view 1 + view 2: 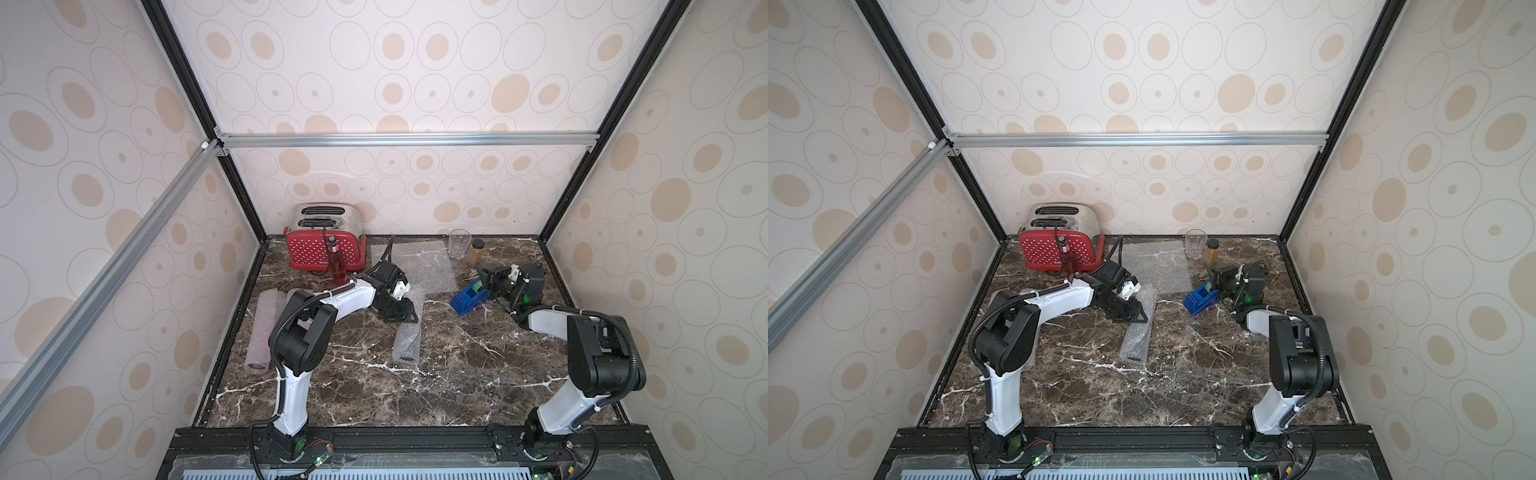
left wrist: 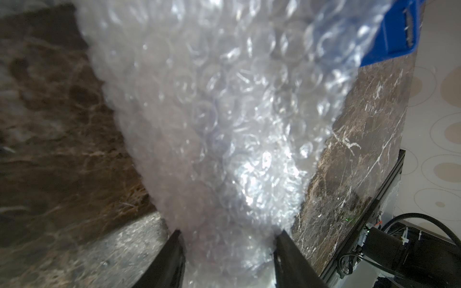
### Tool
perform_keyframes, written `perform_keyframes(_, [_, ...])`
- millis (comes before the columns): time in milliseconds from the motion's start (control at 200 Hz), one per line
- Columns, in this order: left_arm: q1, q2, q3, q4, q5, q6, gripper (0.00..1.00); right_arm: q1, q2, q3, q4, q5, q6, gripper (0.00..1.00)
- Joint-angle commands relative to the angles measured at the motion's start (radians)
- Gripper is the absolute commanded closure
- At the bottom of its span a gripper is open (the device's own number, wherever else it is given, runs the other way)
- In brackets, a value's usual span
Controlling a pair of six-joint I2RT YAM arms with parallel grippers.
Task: Wrap wine bottles in bubble wrap
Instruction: Tear off the tape using the Tape Cutter.
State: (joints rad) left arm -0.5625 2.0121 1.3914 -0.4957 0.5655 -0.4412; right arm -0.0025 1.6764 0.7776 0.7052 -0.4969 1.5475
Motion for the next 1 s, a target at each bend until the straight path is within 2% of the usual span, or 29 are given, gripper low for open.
perform_keyframes(0, [-0.027,0.068,-0.052,-0.106,-0.102,0.016,0.48,-0.004,-0.056,0.024,0.068,-0.008,0.031,1.00])
perform_keyframes(180, [-0.027,0.066,-0.051,-0.106,-0.102,0.018,0.48,-0.002,-0.088,0.053,-0.001,-0.022,-0.008,1.00])
perform_keyframes(436, [-0.029,0.065,-0.051,-0.106,-0.102,0.018,0.48,0.029,-0.076,-0.005,0.053,-0.022,0.011,1.00])
perform_keyframes(671, [-0.029,0.063,-0.053,-0.104,-0.103,0.018,0.48,0.126,-0.129,-0.091,0.005,0.011,-0.043,1.00])
perform_keyframes(857, [-0.028,0.063,-0.053,-0.104,-0.104,0.018,0.48,0.214,-0.160,-0.175,-0.015,0.085,-0.083,1.00])
perform_keyframes(997, [-0.029,0.068,-0.052,-0.104,-0.102,0.018,0.48,0.263,-0.113,-0.207,-0.021,0.125,-0.121,1.00])
